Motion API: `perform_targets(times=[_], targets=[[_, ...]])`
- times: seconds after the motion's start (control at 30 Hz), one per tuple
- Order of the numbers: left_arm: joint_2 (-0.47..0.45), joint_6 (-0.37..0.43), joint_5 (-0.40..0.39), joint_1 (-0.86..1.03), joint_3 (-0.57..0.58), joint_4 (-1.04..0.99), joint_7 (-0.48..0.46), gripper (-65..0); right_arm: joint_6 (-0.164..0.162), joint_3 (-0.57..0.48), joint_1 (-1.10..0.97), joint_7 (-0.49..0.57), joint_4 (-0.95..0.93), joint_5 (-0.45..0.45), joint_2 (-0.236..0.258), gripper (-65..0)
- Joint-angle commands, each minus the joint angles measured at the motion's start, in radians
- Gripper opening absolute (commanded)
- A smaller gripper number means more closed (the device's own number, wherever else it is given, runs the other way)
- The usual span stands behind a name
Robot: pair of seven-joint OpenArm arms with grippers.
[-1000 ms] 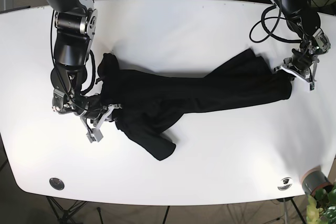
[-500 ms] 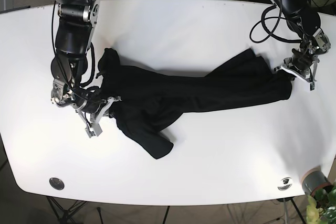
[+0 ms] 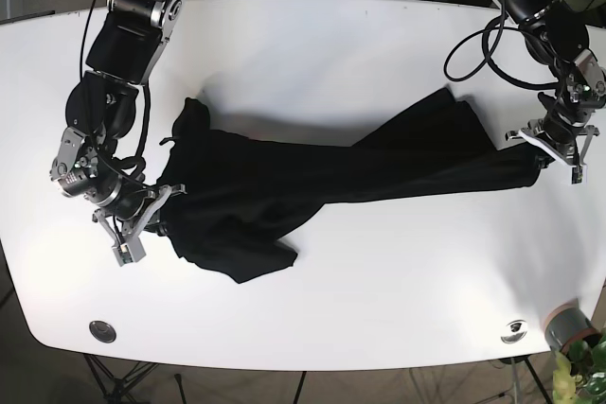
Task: Fold the T-shirt properly
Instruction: 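Hold the shirt with both grippers and stretch it taut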
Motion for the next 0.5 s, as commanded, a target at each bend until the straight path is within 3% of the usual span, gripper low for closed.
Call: perform_targets(times=[0.0, 0.37, 0.47], targets=[[-0.015, 0.002, -0.004, -0.014, -0.005, 0.070, -0.010, -65.0, -0.005, 0.001, 0.025, 0.013, 0.018, 0.000, 0.027, -62.8], [-0.009, 0.002, -0.004, -0.014, -0.006, 0.127, 0.008, -65.0, 0.002, 0.065, -0.062, 0.016, -0.092, 0.007, 0.036, -62.3], [-0.009, 0.002, -0.004, -0.011, -0.016, 0.122, 0.008, -65.0, 0.002, 0.078, -0.085, 0.015, -0.092, 0.007, 0.034, -57.1]])
